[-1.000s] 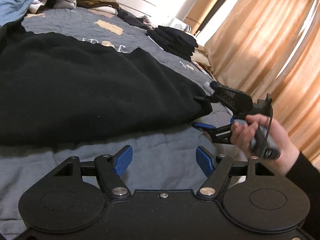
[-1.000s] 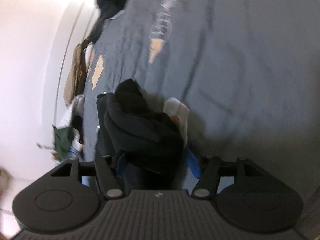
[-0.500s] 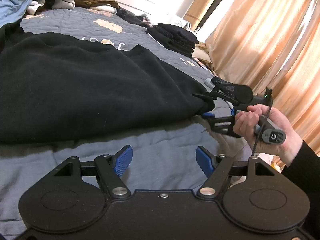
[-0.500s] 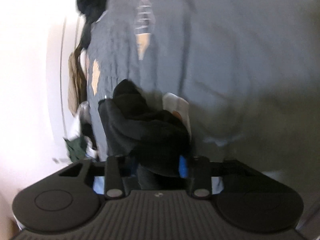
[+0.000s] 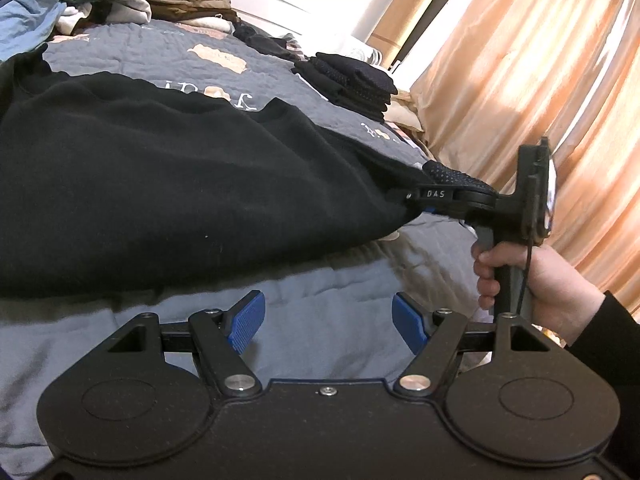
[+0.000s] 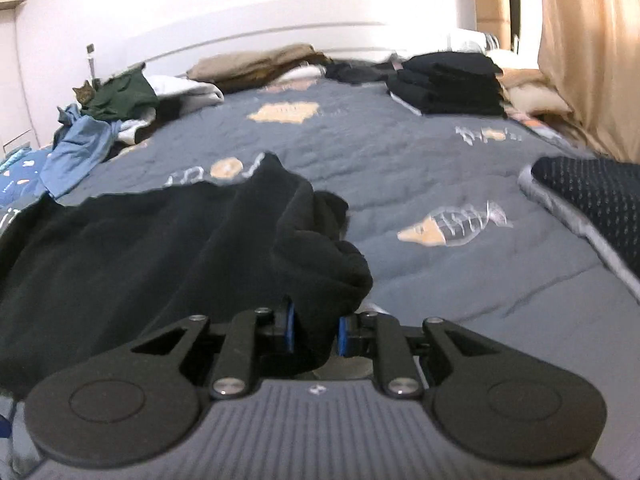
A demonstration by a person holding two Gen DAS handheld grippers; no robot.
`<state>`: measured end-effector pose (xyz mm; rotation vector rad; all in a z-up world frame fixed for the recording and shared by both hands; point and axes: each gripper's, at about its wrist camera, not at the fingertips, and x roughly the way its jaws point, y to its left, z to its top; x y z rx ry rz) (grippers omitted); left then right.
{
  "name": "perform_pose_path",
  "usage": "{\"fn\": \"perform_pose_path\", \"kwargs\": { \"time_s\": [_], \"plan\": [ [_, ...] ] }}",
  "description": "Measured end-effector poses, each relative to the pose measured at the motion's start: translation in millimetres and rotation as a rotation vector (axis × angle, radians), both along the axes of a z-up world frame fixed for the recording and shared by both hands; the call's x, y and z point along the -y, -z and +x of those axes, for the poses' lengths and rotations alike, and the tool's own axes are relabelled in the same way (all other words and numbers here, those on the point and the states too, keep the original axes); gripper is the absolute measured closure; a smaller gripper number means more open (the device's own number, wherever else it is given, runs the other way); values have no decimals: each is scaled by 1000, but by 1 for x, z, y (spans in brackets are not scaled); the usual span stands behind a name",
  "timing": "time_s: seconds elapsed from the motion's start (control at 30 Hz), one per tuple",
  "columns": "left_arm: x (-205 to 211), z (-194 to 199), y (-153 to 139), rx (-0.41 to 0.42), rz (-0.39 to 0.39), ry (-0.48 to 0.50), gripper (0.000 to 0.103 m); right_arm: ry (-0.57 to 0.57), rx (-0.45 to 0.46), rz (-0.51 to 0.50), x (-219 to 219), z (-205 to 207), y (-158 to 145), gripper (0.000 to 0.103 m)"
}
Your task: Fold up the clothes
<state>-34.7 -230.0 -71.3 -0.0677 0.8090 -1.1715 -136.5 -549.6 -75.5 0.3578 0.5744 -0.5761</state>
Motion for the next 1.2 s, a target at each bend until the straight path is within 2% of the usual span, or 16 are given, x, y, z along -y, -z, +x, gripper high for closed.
{"fn": "perform_pose_path", "kwargs": {
  "time_s": [0.03, 0.1, 0.13, 0.2, 0.37, 0.5, 0.6, 0.73, 0.83, 0.9, 1.0, 1.2],
  "plan": [
    [0, 0, -1, 2, -1, 1, 34, 37, 44, 97, 11, -7, 2, 84],
    [0, 0, -1, 2, -4, 2, 34, 142, 181, 370, 38, -26, 9, 79],
    [0, 1, -2, 1, -5, 2, 34, 178, 230, 473, 46, -33, 14, 78],
    [0, 1, -2, 1, -6, 5, 34, 211, 284, 584, 54, -43, 22, 77],
    [0, 1, -1, 10, -3, 13, 34, 296, 403, 767, 63, -61, 38, 75],
    [3, 2, 0, 12, 4, 13, 33, 352, 457, 846, 59, -71, 48, 73],
    [4, 3, 1, 15, 11, 14, 33, 395, 519, 971, 57, -78, 60, 71],
    [7, 0, 2, 30, 26, 25, 33, 414, 524, 1136, 58, -83, 69, 68],
    [9, -2, 4, 41, 37, 40, 33, 425, 524, 1219, 58, -79, 79, 66],
    [9, -4, 4, 45, 39, 45, 33, 443, 521, 1264, 57, -75, 85, 64],
    [8, -5, 5, 47, 39, 44, 33, 482, 532, 1280, 56, -63, 91, 60],
    [8, -7, 5, 48, 43, 45, 33, 549, 623, 1390, 53, -51, 103, 56]
  ]
}}
